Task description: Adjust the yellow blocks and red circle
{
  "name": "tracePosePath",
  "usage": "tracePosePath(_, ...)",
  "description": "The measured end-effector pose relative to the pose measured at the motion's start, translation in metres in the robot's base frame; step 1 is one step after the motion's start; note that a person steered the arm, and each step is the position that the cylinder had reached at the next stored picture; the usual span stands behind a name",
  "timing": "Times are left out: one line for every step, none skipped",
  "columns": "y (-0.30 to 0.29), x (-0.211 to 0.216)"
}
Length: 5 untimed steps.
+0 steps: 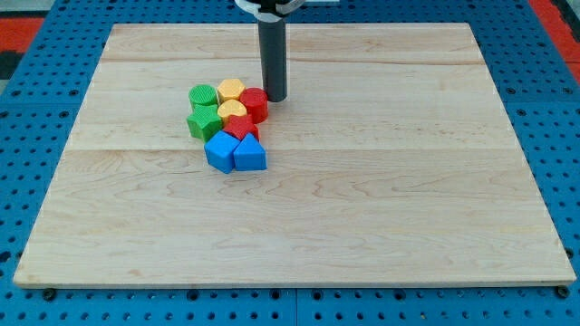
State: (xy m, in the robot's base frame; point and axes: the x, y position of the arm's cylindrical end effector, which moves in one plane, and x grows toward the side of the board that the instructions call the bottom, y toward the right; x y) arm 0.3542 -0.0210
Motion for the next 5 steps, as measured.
tracePosePath(-0.004, 0.012)
tracePosePath(-0.015, 0.030)
tracePosePath(0.006, 0.035)
tracePosePath(0.029, 0.073)
tracePosePath(0.011, 0.119)
